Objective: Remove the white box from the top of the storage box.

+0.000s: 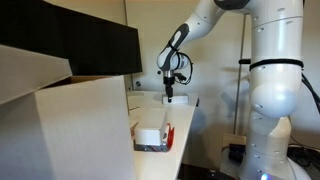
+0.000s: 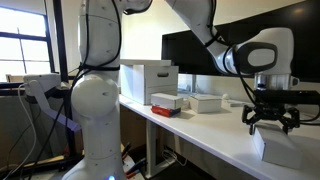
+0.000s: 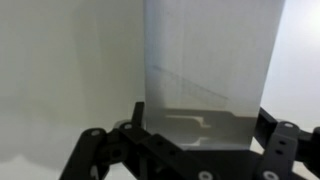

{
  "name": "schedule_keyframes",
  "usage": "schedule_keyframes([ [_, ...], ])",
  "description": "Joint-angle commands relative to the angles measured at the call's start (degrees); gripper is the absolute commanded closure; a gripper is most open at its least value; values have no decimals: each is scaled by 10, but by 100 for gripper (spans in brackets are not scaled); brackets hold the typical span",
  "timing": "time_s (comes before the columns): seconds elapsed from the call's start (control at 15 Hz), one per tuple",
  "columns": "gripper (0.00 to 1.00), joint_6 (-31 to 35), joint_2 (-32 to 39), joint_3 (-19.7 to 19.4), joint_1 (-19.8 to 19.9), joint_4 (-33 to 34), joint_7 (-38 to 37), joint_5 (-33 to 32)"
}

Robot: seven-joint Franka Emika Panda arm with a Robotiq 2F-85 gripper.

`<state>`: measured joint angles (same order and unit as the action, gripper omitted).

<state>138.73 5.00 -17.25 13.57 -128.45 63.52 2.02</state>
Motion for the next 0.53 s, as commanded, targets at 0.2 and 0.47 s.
schedule_keyframes([
  [0.2, 0, 0, -11, 25, 11, 11, 23, 11],
  [0.47, 0, -7, -28, 35, 6, 24, 19, 6],
])
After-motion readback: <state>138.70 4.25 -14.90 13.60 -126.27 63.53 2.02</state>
